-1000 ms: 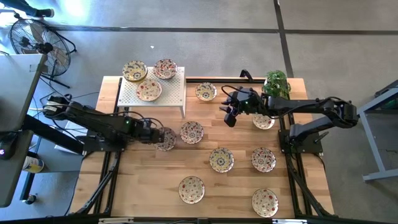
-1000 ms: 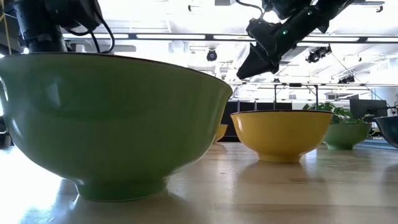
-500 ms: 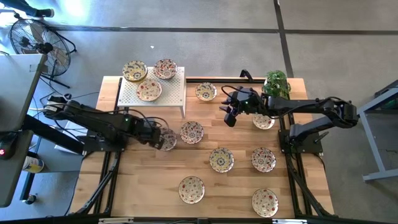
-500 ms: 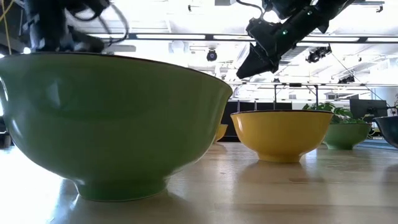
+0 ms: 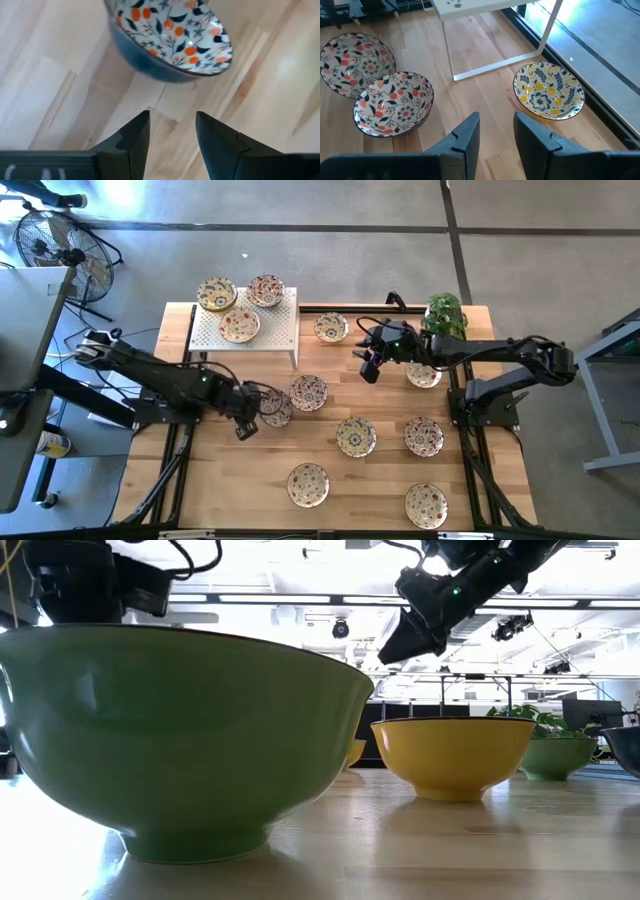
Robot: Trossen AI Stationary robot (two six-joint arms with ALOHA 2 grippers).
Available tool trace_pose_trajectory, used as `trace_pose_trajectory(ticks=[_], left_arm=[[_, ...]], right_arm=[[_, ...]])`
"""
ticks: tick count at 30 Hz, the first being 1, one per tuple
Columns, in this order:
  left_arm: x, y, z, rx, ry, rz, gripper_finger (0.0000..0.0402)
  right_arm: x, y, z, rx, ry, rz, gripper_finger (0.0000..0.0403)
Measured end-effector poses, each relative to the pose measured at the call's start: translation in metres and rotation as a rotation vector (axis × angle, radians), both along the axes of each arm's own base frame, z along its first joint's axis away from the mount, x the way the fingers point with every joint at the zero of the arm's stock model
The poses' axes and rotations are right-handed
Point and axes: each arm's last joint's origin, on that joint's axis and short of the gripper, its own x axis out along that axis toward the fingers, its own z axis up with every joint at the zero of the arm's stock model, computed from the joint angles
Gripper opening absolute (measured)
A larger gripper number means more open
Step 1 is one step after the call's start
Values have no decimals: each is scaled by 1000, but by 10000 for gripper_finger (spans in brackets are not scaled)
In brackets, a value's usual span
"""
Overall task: Pick & Place Mini bowls
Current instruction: Stack the blue patterned bowl on top of the blue patterned bowl on the shelf
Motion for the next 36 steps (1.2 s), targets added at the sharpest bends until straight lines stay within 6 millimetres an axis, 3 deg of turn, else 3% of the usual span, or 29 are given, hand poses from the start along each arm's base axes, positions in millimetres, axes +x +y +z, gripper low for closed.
trace_pose_trajectory(ticks=[9,15,26,36], left_arm=[[12,-2,-8,56,-11,-47,151],[20,-4,-14,52,-10,-42,118],[10,-3,-17,25,103,-45,61],[13,-6,-10,-18,90,-166,15]], right_arm=[[0,0,1,-4,-7,-2,108],[0,0,1,-10,-5,1,108],[0,0,1,-11,-8,1,108],[0,0,1,-11,-8,1,108]])
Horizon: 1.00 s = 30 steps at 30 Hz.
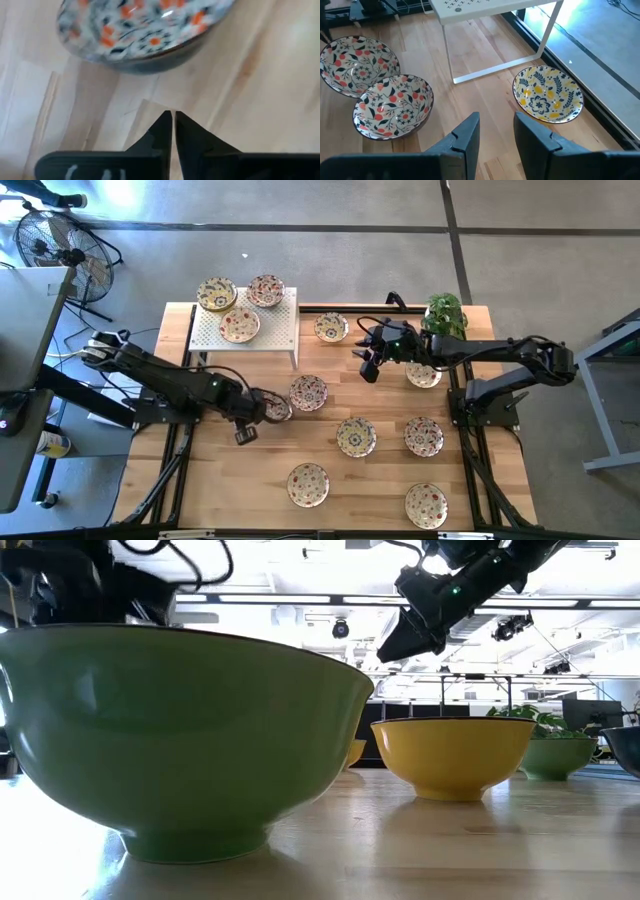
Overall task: Pick & Place Mini bowls
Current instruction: Stack the blue patterned bowl on top of the blue patterned bowl on the shelf
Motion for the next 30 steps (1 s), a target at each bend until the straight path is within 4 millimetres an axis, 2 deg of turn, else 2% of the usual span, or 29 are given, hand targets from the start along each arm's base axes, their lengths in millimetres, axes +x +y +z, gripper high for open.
trace_pose_trajectory(ticks=[3,7,12,15,18,22,26,30], left_arm=[[4,-3,14,-33,-20,-123,11],[5,-4,44,-13,-25,-270,24],[8,-3,80,60,-108,-385,76],[13,-4,90,72,-167,-429,118],[24,-6,83,73,-150,-468,157],[42,-2,64,85,-72,-497,194],[57,5,51,105,-44,-527,206],[61,8,47,123,-29,-584,205]], right_arm=[[0,0,0,0,0,0,108],[0,0,0,-6,2,4,108],[0,0,0,-6,2,4,108],[0,0,0,-6,2,4,108],[0,0,0,-6,1,4,108],[0,0,0,-6,-2,5,108],[0,0,0,1,-4,8,108],[0,0,0,3,-4,8,108]])
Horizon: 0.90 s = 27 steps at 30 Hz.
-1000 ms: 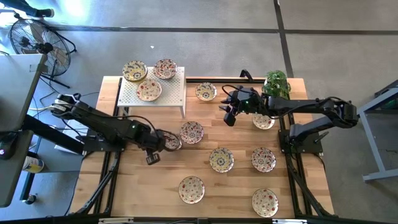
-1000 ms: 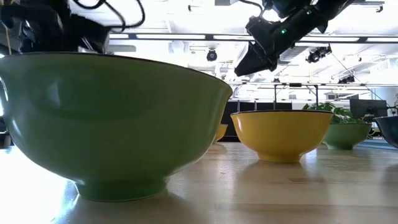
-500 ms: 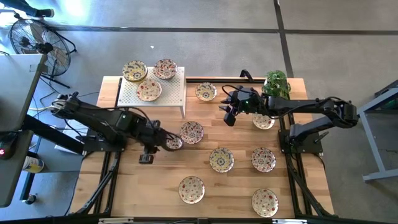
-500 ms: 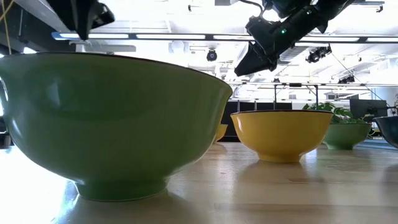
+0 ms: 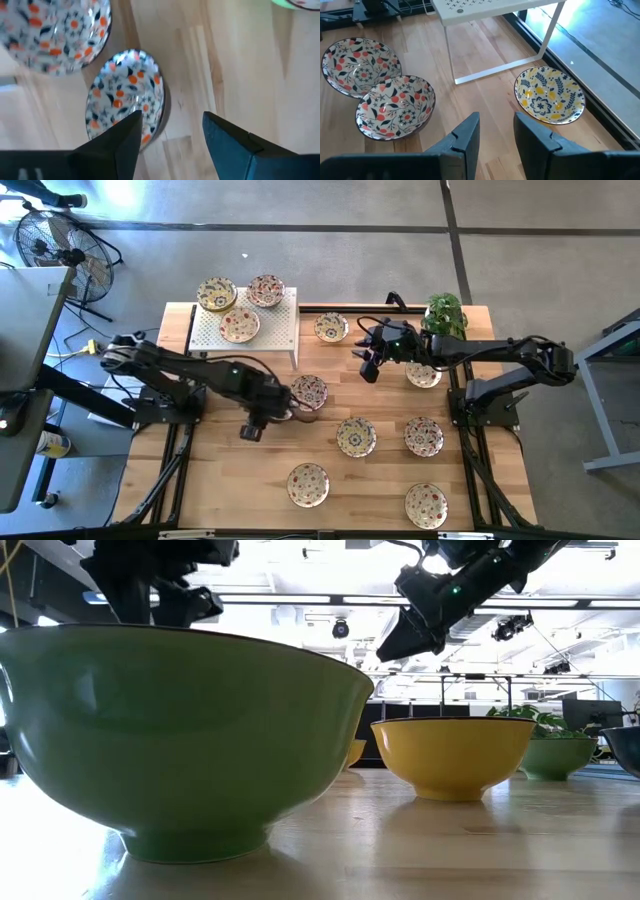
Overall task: Pick & Place Mini bowls
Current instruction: Stack the blue patterned bowl on top of the blue patterned bowl on the shelf
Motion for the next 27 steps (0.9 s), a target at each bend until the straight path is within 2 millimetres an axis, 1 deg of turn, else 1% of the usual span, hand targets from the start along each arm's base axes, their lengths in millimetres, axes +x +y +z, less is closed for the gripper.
trace_pose_trajectory(ticks=[2,4,5,8,15,20,23,27], left_arm=[[1,0,-4,13,19,-33,205],[0,1,-3,18,21,-47,205],[2,1,-4,21,18,-53,205],[6,3,-13,29,59,-56,205],[14,2,-23,40,80,-82,204],[16,2,-27,44,99,-83,203],[16,2,-27,61,96,-71,189],[16,2,-33,63,91,-67,153]], right_arm=[[0,0,0,0,0,0,108],[0,0,0,0,-1,0,108],[0,0,0,0,0,0,108],[0,0,0,3,-2,-1,108],[0,0,0,15,-5,11,108],[0,0,0,15,-5,12,108],[0,1,0,16,-5,12,108],[0,1,-1,22,0,20,108]])
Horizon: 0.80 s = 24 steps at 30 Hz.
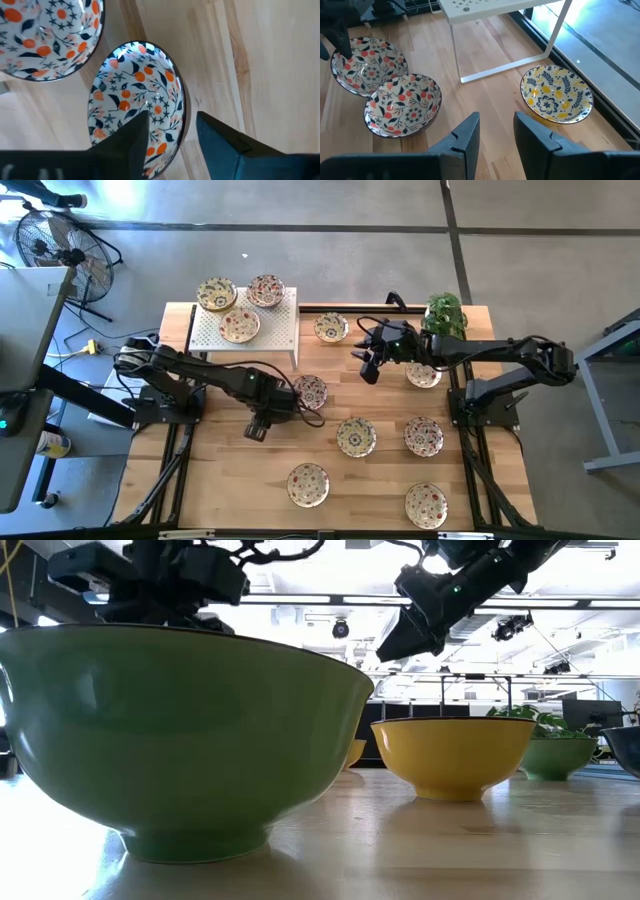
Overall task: Pick & Place Mini bowls
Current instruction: Stack the blue patterned bowl on top of the blue patterned bowl on the shelf
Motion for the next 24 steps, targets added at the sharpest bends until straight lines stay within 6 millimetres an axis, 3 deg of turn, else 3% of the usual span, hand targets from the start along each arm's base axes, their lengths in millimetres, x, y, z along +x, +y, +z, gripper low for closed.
trace_pose_trajectory(ticks=[5,11,18,24], left_arm=[[-4,0,-14,-15,20,-3,117],[-4,0,-16,-3,13,-5,86],[-2,0,-16,-17,-1,-8,11],[-8,1,-9,-27,1,12,10]], right_arm=[[-1,1,-2,15,25,12,108],[-2,1,-3,19,39,12,108],[-2,1,-3,17,37,10,108],[-2,1,-3,17,35,10,108]])
